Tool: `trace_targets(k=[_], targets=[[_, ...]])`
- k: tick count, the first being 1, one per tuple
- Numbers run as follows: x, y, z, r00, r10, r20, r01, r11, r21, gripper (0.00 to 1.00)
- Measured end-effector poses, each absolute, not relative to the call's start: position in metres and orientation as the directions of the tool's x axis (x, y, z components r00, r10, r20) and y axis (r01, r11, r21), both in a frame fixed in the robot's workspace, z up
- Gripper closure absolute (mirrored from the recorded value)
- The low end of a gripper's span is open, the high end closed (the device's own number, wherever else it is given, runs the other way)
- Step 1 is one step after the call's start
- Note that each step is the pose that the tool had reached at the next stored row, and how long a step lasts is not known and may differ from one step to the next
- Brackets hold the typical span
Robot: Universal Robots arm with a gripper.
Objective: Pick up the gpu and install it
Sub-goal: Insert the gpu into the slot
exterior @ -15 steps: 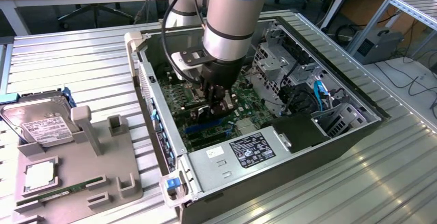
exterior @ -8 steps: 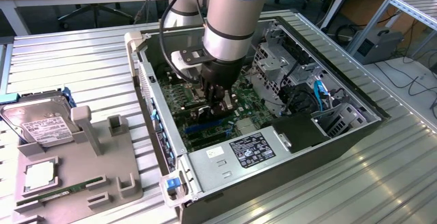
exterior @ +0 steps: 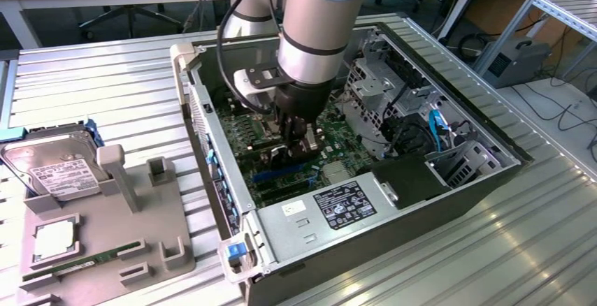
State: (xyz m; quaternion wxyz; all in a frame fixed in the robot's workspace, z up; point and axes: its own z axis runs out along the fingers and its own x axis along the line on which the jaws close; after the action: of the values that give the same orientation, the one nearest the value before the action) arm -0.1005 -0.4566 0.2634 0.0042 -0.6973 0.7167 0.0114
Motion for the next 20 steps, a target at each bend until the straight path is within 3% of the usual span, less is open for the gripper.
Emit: trace_targets(k=[20], targets=[[-0.1007,-0.4565,0.2564,-0.028,-0.999,-0.022,-1.0,0.027,0.01,0.73]])
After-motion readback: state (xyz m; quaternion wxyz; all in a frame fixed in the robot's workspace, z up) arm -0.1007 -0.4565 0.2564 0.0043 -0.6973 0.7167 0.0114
